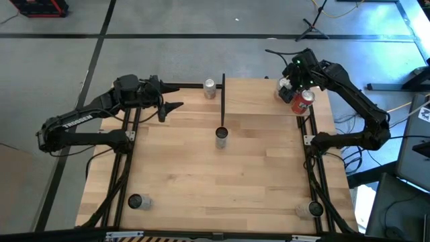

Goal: Place canned beverage on shelf
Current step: Put the bottom orange soda can on the shelf

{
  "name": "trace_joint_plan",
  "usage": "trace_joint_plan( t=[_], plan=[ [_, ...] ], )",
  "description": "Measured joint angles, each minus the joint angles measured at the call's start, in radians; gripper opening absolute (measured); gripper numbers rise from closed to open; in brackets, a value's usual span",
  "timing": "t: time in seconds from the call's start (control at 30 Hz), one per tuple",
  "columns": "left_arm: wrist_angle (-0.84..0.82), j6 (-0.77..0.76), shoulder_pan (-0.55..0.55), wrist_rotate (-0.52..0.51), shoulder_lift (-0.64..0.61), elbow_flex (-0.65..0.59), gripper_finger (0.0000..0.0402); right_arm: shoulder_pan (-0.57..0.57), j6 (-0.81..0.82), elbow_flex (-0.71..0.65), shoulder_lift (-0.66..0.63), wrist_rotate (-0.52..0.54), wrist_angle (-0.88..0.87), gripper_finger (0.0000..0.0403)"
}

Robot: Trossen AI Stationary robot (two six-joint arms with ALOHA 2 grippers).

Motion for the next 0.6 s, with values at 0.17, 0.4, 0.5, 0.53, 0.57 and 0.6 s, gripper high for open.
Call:
trace_joint_plan(
  t=[0.17, 0.4, 0.5, 0.53, 0.57, 0.6],
  plan=[
    [0.000, 0.000, 0.000, 0.000, 0.000, 0.000, 0.0309, 0.000, 0.000, 0.000, 0.000, 0.001, 0.002, 0.0328],
    [0.000, 0.001, 0.000, 0.000, 0.000, 0.000, 0.0309, 0.000, 0.016, 0.002, -0.001, 0.002, 0.001, 0.0328],
    [0.000, 0.001, 0.000, 0.000, 0.000, 0.000, 0.0309, 0.000, 0.016, 0.019, -0.001, 0.003, -0.009, 0.0328],
    [0.000, 0.001, 0.000, 0.000, 0.000, 0.000, 0.0309, 0.000, 0.016, 0.030, -0.001, 0.002, -0.006, 0.0328],
    [0.000, 0.001, 0.000, 0.000, 0.000, 0.000, 0.0309, 0.000, 0.016, 0.041, -0.002, 0.002, -0.003, 0.0328],
    [0.000, 0.001, 0.000, 0.000, 0.000, 0.000, 0.0309, 0.000, 0.016, 0.050, -0.002, 0.002, -0.007, 0.0328]
  ],
)
